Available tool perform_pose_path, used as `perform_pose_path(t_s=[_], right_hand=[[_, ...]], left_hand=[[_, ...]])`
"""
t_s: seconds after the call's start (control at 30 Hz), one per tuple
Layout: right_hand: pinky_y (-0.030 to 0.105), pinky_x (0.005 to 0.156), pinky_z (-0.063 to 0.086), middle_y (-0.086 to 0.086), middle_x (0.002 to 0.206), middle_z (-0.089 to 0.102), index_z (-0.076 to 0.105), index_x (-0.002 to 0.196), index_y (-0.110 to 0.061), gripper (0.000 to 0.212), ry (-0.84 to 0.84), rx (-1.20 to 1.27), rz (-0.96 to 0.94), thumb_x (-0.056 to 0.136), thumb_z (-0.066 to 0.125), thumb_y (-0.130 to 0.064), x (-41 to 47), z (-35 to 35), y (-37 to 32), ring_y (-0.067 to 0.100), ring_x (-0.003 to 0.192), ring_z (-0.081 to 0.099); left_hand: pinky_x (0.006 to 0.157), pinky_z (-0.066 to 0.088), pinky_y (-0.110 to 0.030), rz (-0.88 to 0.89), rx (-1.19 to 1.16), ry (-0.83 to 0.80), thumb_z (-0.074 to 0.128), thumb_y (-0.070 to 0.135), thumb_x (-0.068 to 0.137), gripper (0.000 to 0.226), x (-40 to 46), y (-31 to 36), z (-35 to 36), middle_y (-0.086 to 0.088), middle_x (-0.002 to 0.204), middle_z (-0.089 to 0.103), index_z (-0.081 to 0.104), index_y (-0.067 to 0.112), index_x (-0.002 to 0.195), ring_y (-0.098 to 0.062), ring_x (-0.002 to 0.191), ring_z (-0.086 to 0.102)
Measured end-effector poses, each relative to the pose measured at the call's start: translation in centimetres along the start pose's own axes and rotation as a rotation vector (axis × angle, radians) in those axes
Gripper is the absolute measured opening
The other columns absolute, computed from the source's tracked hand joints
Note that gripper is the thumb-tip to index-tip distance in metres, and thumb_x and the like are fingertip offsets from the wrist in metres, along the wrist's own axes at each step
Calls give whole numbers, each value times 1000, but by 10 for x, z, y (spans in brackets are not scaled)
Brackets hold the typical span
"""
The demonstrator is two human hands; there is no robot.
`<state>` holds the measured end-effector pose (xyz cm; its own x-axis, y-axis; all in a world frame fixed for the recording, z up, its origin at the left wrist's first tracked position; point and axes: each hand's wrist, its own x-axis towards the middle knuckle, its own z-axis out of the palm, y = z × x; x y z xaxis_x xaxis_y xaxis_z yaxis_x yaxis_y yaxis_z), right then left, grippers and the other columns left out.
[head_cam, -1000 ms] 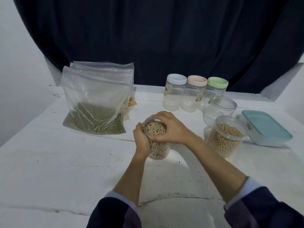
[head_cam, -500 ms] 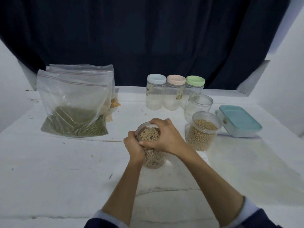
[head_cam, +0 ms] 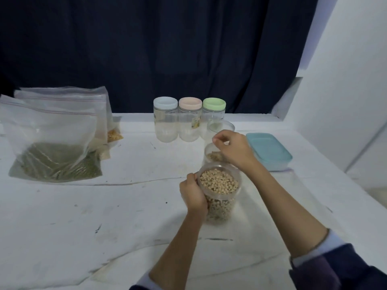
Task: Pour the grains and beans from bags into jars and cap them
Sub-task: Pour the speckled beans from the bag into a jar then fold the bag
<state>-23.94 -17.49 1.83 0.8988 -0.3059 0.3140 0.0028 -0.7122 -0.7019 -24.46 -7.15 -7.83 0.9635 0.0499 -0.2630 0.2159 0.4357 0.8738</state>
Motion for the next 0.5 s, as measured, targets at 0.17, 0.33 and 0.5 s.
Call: perform_pose_path(t_s=[0.17,0.33,0.5], right_hand=[[31,85,45,7,117,63,66,104,-7,17,-44,-120,42,94,55,-14,29,10,14,22,107,55],[40,99,37,13,132,50,59,119,-6,29,-41,-394,25,96,51,-19,58,18,17,30,126,39],[44,102,36,16,140,40,45,135,-5,44,-153,-567,114,98,46,-29,85,23,29,35,127,38]], left_hand=[[54,39,-27,62,105,-6,37,8,96,46,-2,-11,-1,-1,55,53,47,13,51,-19,62,51],[66,47,-30,196,276,-64,39,12,98,36,-2,-14,-8,-5,76,64,60,12,68,-18,73,59],[74,43,-13,422,404,-10,47,4,95,26,19,4,-28,2,88,64,69,12,82,8,78,58]])
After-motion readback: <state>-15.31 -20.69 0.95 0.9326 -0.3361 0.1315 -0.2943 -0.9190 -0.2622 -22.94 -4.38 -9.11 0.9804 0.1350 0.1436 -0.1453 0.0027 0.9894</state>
